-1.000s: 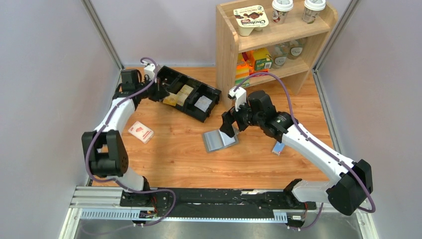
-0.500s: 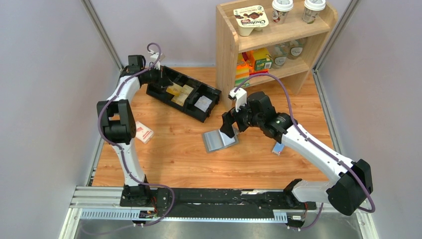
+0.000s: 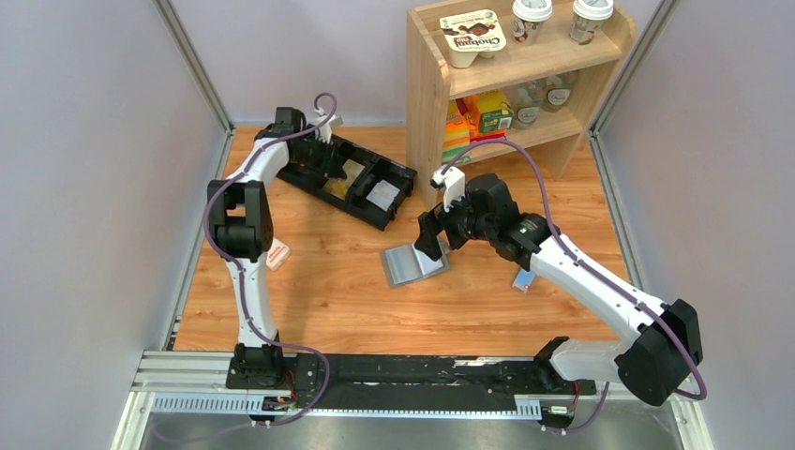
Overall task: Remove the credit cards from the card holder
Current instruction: Place the credit card in the storage box, then remove the credit card from the card holder.
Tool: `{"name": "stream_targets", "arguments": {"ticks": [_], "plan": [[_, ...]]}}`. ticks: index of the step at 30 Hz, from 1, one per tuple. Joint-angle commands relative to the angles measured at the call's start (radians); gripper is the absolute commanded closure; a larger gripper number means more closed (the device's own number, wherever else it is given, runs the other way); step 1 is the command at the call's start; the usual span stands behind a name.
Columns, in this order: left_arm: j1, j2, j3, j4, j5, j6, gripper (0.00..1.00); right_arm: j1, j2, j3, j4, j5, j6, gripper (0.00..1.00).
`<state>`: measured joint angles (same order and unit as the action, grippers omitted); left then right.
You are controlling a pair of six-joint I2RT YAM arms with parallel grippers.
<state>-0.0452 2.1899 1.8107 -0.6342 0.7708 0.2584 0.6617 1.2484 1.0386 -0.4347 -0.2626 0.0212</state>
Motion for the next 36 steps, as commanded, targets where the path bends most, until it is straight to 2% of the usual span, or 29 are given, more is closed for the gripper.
{"name": "stream_targets", "arguments": {"ticks": [1, 2, 4, 9, 15, 17, 21, 22, 23, 27, 32, 36], "plan": [[0.015, -0.025, 0.061, -0.022, -0.079, 0.024, 0.66, 0.003, -0.029, -0.008, 0.040, 0.028, 0.020, 0.00], [0.015, -0.036, 0.059, -0.015, -0.094, 0.021, 0.57, 0.001, -0.029, -0.008, 0.036, 0.037, 0.020, 0.00], [0.015, -0.059, 0.065, -0.004, -0.137, 0.001, 0.54, 0.001, -0.030, -0.011, 0.034, 0.055, 0.022, 0.00], [0.005, -0.151, 0.084, 0.008, -0.241, -0.065, 0.53, 0.003, -0.020, -0.012, 0.021, 0.071, 0.048, 0.00], [-0.033, -0.353, -0.005, 0.076, -0.510, -0.243, 0.52, 0.038, 0.008, -0.031, 0.021, 0.103, 0.059, 0.02], [-0.053, -0.448, -0.100, 0.131, -0.568, -0.312, 0.51, 0.067, 0.029, -0.045, 0.030, 0.132, 0.060, 0.02], [-0.062, -0.641, -0.341, 0.235, -0.558, -0.430, 0.50, 0.111, 0.086, -0.043, 0.042, 0.169, 0.078, 0.03], [-0.064, -0.671, -0.422, 0.248, -0.559, -0.470, 0.37, 0.119, 0.101, -0.043, 0.051, 0.175, 0.083, 0.04], [-0.064, -0.727, -0.456, 0.261, -0.561, -0.485, 0.36, 0.130, 0.114, -0.043, 0.063, 0.187, 0.091, 0.04], [-0.064, -0.869, -0.670, 0.265, -0.568, -0.556, 0.36, 0.179, 0.204, -0.028, 0.076, 0.233, 0.094, 0.05], [-0.073, -1.021, -0.833, 0.249, -0.591, -0.605, 0.36, 0.248, 0.345, 0.023, 0.074, 0.357, 0.100, 0.09], [-0.108, -1.068, -0.941, 0.237, -0.578, -0.642, 0.36, 0.268, 0.434, 0.052, 0.079, 0.440, 0.131, 0.15]]}}
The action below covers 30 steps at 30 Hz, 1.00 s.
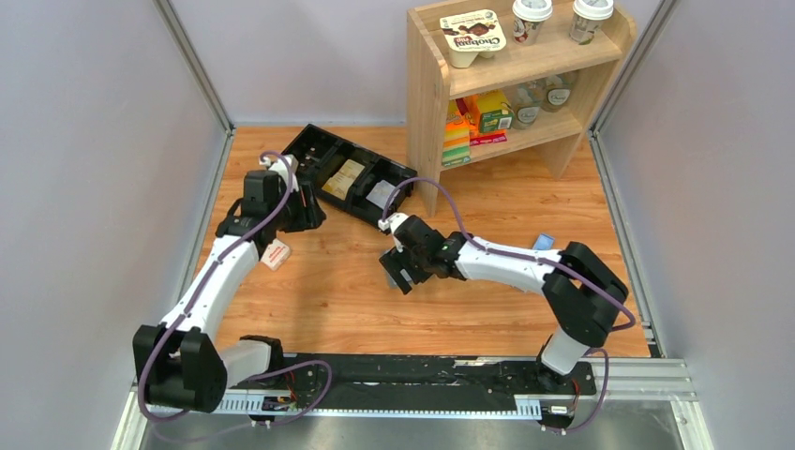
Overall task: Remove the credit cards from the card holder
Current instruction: Remove the credit card from the card holder.
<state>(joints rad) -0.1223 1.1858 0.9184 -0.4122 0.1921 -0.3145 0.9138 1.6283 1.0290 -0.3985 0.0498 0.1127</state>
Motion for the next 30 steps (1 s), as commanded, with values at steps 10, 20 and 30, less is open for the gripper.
{"name": "stream_targets", "arguments": {"ticks": [10, 20, 30], "plan": [[-0.142, -0.077, -0.154, 0.020, 0.007, -0.143, 0.36, 0.014, 0.134, 0.080, 0.082, 0.099, 0.073, 0.22], [-0.195, -0.041, -0.150, 0.027, 0.036, -0.155, 0.36, 0.011, 0.177, 0.040, 0.095, 0.107, 0.125, 0.33], [-0.258, 0.015, -0.132, 0.072, 0.070, -0.167, 0.36, -0.023, 0.125, -0.067, 0.208, -0.071, 0.117, 0.57]]}}
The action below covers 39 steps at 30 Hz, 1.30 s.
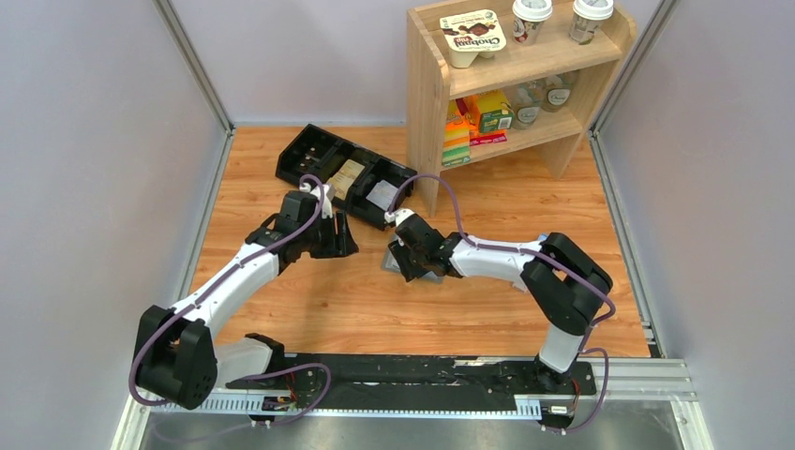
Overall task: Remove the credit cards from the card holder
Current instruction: Remove the credit card from the card holder.
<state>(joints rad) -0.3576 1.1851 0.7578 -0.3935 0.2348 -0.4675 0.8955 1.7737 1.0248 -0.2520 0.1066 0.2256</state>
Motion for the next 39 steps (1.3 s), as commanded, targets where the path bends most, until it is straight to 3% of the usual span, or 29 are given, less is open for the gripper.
{"name": "stream_targets", "arguments": {"ticks": [1, 7, 11, 19, 30, 39], "plan": [[-0.024, 0.019, 0.031, 0.053, 0.031, -0.017, 0.36, -0.006, -0.028, -0.068, 0.066, -0.140, -0.008, 0.57], [-0.035, 0.021, 0.026, 0.058, 0.015, -0.019, 0.36, -0.006, -0.112, -0.042, -0.015, -0.108, -0.011, 0.42], [-0.034, 0.021, 0.026, 0.062, 0.012, -0.020, 0.36, -0.006, -0.145, 0.029, -0.059, 0.034, 0.029, 0.20], [-0.035, 0.030, 0.028, 0.068, 0.014, -0.034, 0.36, -0.007, -0.034, 0.126, -0.067, 0.085, 0.087, 0.10], [-0.037, 0.045, 0.026, 0.091, 0.029, -0.043, 0.36, -0.006, 0.073, 0.135, -0.118, 0.096, 0.092, 0.11], [-0.049, 0.100, 0.055, 0.108, 0.073, -0.043, 0.36, -0.010, 0.082, 0.077, -0.082, 0.048, 0.061, 0.28]]}}
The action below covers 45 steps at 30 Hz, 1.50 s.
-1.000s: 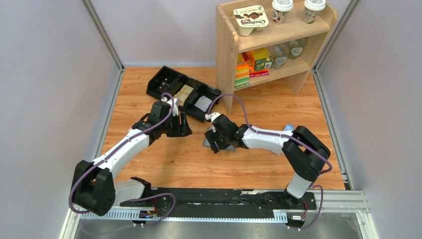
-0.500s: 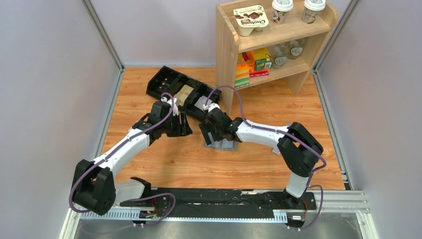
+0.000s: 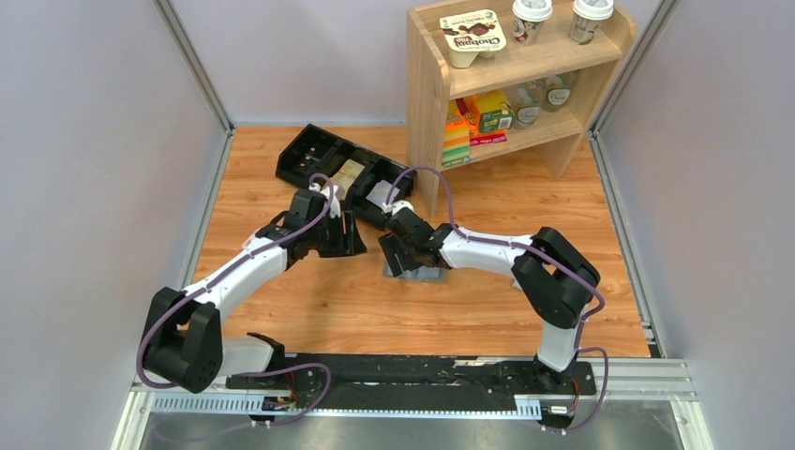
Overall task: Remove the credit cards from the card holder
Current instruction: Remove the credit card from the card holder.
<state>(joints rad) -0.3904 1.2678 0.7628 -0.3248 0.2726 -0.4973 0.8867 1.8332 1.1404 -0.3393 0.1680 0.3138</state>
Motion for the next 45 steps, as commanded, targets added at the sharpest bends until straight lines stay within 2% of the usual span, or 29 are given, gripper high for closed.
{"name": "stream_targets", "arguments": {"ticks": [1, 8, 15, 18, 25, 36, 39, 45], "plan": [[-0.019, 0.019, 0.050, 0.041, 0.037, -0.014, 0.36, -0.003, 0.021, -0.047, 0.013, -0.019, -0.031, 0.30], [-0.045, 0.047, 0.058, 0.069, 0.056, -0.010, 0.36, -0.031, 0.000, -0.120, 0.066, -0.074, -0.038, 0.45], [-0.088, 0.108, 0.089, 0.104, 0.063, -0.007, 0.36, -0.038, -0.035, -0.179, 0.152, -0.151, -0.065, 0.55], [-0.105, 0.146, 0.110, 0.124, 0.065, -0.004, 0.43, -0.038, -0.052, -0.202, 0.189, -0.211, -0.071, 0.59], [-0.142, 0.283, 0.148, 0.170, 0.059, 0.006, 0.56, -0.045, -0.074, -0.237, 0.240, -0.258, -0.079, 0.60], [-0.169, 0.449, 0.175, 0.147, 0.048, 0.037, 0.69, -0.045, -0.086, -0.246, 0.258, -0.259, -0.074, 0.61], [-0.173, 0.447, 0.153, 0.130, 0.024, 0.042, 0.73, -0.043, -0.094, -0.235, 0.227, -0.194, -0.058, 0.60], [-0.189, 0.459, 0.151, 0.047, -0.050, 0.065, 0.74, -0.045, -0.124, -0.199, 0.135, -0.004, -0.027, 0.55]]}}
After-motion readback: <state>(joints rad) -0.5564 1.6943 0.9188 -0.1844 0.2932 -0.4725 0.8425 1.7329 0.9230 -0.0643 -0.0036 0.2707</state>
